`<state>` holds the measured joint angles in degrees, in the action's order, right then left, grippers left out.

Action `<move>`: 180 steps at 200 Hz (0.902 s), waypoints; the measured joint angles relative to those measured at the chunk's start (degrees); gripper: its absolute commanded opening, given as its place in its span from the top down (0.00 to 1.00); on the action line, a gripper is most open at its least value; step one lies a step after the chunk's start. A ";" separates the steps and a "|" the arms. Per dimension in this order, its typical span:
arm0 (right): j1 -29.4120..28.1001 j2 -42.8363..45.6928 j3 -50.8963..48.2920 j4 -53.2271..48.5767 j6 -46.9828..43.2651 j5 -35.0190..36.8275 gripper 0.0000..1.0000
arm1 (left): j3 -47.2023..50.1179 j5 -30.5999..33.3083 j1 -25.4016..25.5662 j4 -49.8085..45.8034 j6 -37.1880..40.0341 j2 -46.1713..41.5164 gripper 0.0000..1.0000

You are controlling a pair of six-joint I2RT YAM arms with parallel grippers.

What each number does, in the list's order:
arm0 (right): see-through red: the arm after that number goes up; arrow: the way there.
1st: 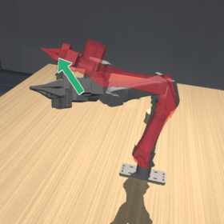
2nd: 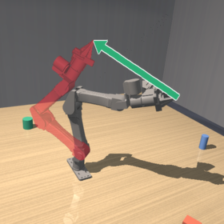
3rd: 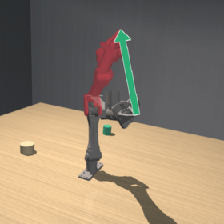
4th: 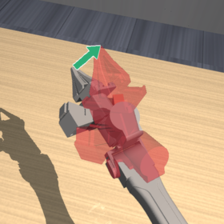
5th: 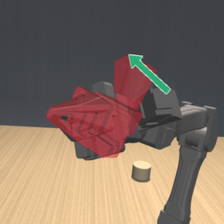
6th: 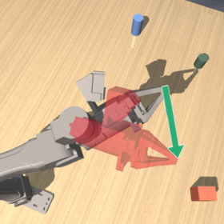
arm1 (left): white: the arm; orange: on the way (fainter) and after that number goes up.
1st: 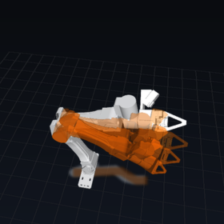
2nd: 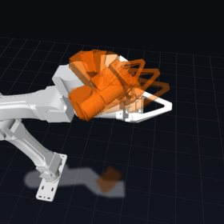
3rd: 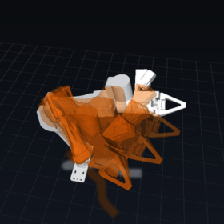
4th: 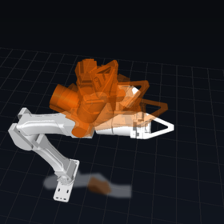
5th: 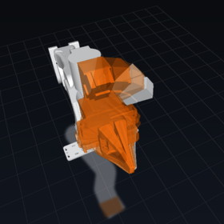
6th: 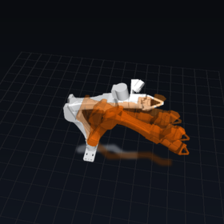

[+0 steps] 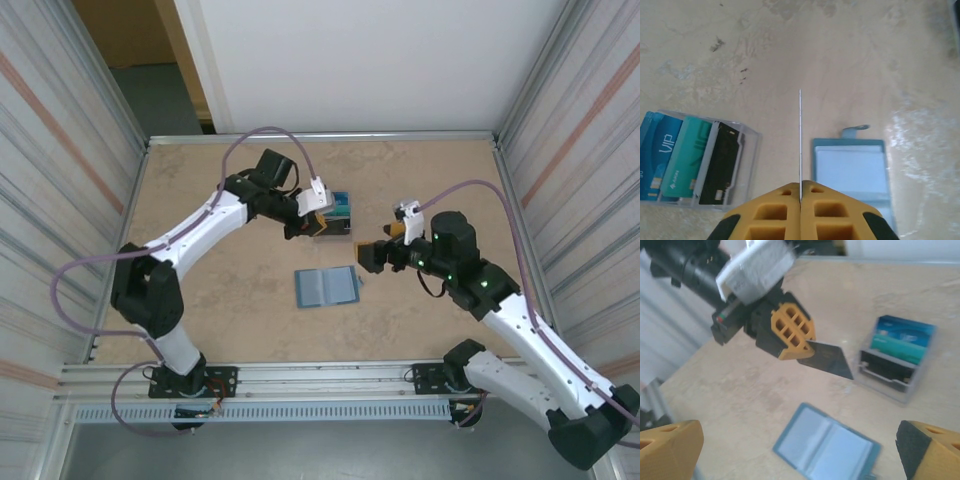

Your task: Take the credit cards out of the card holder

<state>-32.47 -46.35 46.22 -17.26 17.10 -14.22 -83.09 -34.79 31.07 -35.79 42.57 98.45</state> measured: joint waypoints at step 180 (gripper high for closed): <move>0.74 5.29 0.00 -9.88 10.97 23.21 0.01 | -16.02 4.50 -0.96 2.82 12.94 23.61 1.00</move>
<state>-31.73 -41.06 46.22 -27.14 28.08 8.99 -99.11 -30.28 30.11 -32.97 55.51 122.06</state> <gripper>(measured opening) 0.985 0.067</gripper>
